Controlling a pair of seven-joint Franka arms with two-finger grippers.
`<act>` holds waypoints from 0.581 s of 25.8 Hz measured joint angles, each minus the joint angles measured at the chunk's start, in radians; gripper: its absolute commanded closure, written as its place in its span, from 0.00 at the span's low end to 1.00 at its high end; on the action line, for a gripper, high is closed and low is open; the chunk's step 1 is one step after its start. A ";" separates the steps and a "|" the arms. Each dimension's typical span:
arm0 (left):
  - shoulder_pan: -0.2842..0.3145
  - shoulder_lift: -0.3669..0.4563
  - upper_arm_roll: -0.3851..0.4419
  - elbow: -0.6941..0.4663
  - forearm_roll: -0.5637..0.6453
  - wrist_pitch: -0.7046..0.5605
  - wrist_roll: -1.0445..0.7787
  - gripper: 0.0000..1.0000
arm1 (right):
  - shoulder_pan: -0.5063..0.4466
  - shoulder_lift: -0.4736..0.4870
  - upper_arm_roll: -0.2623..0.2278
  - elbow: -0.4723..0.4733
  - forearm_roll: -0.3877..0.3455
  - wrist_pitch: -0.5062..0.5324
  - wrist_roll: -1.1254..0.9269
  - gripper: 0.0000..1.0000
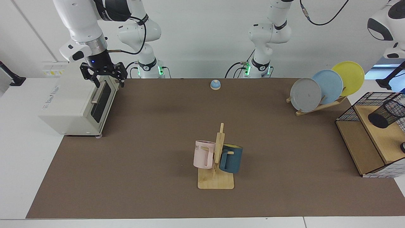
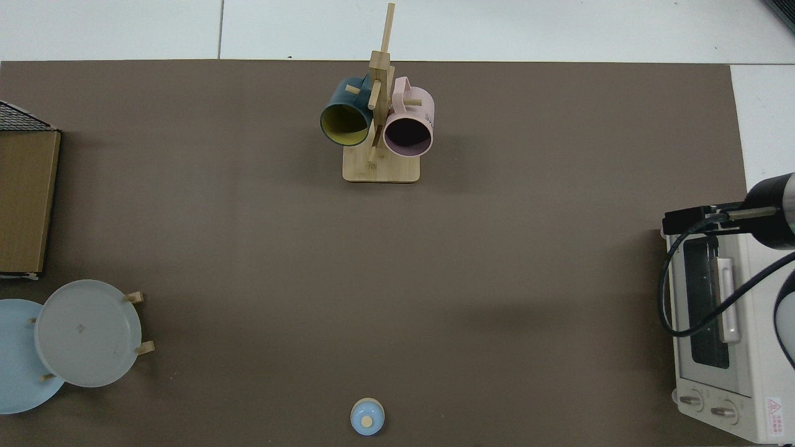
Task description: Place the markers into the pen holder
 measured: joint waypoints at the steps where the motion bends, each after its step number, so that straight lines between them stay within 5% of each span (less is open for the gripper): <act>1: 0.000 0.003 -0.001 0.001 0.002 0.004 0.002 1.00 | 0.000 0.000 0.000 0.000 0.000 0.000 0.000 0.00; 15: 0.003 0.056 0.015 0.003 0.008 0.048 0.019 1.00 | 0.000 0.000 0.001 0.000 0.000 -0.015 0.000 0.00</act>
